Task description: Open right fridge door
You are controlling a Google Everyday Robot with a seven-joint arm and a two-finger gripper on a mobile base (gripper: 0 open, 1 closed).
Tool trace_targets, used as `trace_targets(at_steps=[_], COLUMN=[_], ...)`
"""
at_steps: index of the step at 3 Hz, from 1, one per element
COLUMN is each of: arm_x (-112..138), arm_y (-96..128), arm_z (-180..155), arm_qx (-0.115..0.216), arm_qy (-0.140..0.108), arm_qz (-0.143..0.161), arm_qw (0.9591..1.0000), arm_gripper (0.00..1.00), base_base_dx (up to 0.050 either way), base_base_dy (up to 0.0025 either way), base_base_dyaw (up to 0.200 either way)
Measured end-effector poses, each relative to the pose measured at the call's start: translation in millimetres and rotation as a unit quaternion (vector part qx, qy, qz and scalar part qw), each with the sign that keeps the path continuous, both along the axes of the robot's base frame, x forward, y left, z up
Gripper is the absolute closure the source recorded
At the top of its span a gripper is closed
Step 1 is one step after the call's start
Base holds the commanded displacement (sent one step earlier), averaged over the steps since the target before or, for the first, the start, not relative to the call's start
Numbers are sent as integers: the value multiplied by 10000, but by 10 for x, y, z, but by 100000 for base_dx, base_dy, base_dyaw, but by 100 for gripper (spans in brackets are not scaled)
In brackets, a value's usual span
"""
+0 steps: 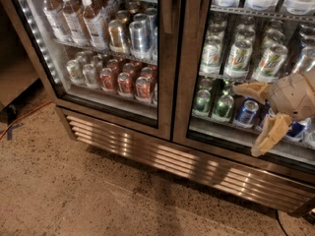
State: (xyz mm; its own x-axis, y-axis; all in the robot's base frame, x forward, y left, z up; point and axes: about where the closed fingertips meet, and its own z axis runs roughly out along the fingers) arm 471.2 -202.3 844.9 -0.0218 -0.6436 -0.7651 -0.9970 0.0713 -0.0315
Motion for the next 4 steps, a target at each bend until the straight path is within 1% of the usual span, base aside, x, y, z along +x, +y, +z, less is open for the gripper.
trace_targets(at_steps=[1, 2, 3, 4], arm_x=[13, 16, -21, -258], arm_y=[-7, 4, -5, 40], arm_z=[-121, -116, -106, -168], arm_qx=[661, 657, 977, 1651], arm_qy=[87, 91, 26, -138], arm_qz=[-16, -12, -137, -39], arm_qw=[9978, 9978, 9951, 9862], arm_gripper=[0, 0, 0, 0], base_base_dx=[0, 0, 0, 0], base_base_dy=[0, 0, 0, 0], base_base_dyaw=[0, 0, 0, 0])
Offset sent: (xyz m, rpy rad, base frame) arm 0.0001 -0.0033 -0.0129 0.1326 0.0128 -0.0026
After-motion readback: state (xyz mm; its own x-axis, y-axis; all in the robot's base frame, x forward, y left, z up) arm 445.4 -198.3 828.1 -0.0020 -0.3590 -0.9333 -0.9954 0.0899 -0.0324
